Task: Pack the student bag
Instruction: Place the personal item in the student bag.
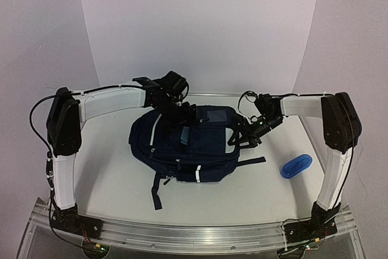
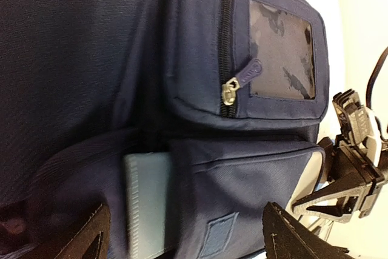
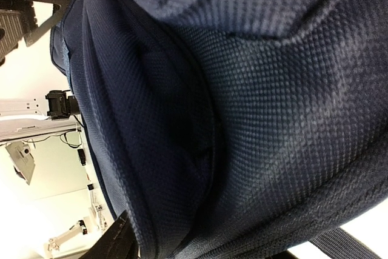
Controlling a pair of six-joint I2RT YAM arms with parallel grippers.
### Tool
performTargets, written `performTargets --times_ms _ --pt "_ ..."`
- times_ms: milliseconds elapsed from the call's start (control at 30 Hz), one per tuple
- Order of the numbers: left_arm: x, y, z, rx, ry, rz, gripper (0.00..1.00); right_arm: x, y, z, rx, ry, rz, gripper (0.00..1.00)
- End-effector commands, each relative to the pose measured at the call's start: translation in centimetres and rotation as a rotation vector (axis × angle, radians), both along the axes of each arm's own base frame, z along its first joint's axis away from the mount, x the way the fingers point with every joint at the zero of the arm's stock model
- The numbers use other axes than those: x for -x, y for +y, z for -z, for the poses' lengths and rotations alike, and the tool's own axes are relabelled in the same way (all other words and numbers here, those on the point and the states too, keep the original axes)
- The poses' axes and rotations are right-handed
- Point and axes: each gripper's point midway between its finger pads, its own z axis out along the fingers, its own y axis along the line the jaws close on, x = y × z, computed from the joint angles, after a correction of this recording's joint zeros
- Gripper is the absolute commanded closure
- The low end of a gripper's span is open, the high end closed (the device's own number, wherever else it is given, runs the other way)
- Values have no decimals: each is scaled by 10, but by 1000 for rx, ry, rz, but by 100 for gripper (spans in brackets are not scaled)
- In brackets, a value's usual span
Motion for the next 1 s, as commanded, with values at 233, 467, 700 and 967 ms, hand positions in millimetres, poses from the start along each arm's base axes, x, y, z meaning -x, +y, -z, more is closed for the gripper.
performTargets --times_ms 233,467,700,967 --pt "21 -45 26 -12 93 155 17 0 0 -2 -14 9 8 47" --pt "35 -95 -14 229 4 347 19 1 1 2 -28 26 3 47" --pt "40 -99 -42 281 -46 399 20 -2 2 3 -23 15 3 45" --pt "12 -2 -78 -45 -172 47 11 -20 -19 -18 59 -130 45 18"
